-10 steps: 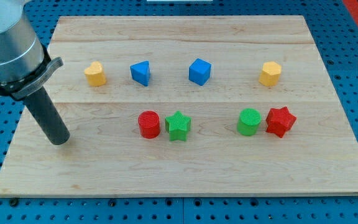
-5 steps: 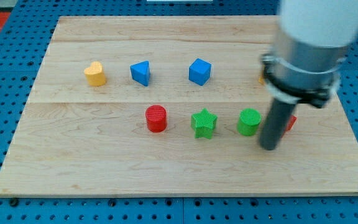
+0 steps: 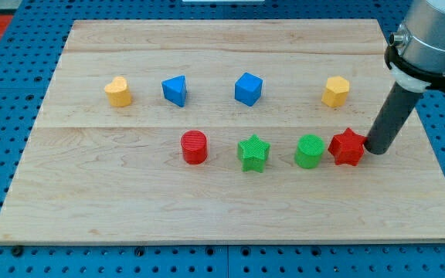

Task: Push the red star into the green blocks

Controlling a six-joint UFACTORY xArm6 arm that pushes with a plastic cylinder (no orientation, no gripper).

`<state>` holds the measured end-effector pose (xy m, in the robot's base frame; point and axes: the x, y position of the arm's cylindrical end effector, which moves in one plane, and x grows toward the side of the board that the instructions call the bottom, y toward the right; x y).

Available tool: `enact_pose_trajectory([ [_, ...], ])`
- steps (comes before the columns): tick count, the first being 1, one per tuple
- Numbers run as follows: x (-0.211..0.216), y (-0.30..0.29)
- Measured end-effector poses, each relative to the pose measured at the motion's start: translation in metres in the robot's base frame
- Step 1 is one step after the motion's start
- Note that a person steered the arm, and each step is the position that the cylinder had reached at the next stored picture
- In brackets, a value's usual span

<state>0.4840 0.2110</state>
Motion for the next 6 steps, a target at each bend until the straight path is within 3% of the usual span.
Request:
enact_pose_trajectory([
  [6,0.000,-0.082],
])
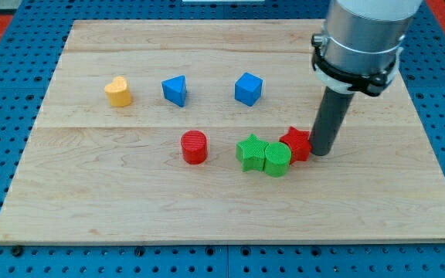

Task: Push the red star into the green blocks

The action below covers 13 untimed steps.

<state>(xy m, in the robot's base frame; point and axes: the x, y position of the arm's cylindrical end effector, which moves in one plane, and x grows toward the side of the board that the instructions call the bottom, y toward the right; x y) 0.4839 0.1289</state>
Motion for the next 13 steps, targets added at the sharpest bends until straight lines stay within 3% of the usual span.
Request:
enact_pose_trajectory([
  [1,-0.019,-0.005],
  [10,-0.041,-0.048],
  [11,-0.051,-0.075],
  [12,-0.048,-0.101],
  [13,-0.016,-0.101],
])
